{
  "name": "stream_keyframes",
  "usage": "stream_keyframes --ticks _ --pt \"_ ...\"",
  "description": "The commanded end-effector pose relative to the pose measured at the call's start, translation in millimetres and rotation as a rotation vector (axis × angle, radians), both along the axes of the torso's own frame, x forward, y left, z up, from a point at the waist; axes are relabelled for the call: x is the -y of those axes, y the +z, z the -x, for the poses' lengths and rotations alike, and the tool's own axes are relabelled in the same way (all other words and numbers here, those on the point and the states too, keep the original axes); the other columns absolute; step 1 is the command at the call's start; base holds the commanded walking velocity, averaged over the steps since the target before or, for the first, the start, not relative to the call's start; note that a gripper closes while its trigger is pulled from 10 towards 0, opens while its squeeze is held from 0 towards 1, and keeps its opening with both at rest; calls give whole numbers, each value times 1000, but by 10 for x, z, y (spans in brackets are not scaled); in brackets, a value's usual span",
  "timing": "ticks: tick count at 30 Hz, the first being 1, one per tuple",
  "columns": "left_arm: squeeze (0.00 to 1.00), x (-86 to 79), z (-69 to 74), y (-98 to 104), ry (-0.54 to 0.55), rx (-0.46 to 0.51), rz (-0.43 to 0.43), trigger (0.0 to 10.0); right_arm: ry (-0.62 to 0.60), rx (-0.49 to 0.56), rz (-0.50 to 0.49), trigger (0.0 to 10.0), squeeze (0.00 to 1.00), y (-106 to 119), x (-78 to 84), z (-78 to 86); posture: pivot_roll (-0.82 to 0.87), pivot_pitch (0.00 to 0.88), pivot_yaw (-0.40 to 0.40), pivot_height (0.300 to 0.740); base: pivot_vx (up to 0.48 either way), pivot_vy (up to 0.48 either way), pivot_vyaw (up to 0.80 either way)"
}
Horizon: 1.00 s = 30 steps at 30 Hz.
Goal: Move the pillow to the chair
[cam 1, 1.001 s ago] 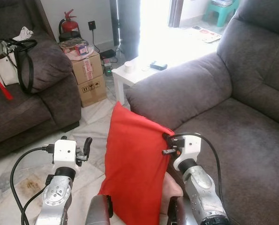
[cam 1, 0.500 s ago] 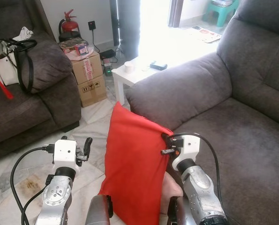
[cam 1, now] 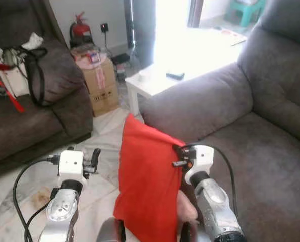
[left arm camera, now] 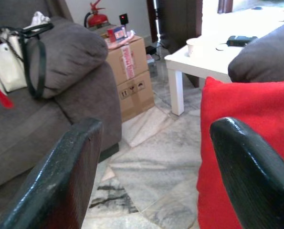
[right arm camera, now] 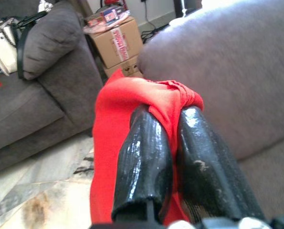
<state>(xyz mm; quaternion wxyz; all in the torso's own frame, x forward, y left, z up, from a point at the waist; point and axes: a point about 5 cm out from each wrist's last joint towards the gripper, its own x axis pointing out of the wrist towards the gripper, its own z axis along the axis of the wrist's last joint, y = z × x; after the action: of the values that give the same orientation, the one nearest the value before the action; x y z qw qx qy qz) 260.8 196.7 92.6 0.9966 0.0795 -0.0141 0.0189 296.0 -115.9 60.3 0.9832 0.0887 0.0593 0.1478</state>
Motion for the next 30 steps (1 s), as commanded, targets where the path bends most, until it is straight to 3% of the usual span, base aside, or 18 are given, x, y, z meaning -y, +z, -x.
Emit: stream_keyframes --ticks 1,5,30 --pt "0 8 6 -6 -11 -9 -1 10000 -14 165 -28 10000 0 361 -3 -150 104 28 6 716 0 0 0" --pt "0 17 3 -8 -16 -9 1 10000 -11 164 -31 10000 0 361 -16 -149 104 27 6 740 0 0 0" --pt "0 68 -20 -5 -29 1 39 10000 -35 163 -41 10000 0 367 24 -188 100 16 3 740 0 0 0"
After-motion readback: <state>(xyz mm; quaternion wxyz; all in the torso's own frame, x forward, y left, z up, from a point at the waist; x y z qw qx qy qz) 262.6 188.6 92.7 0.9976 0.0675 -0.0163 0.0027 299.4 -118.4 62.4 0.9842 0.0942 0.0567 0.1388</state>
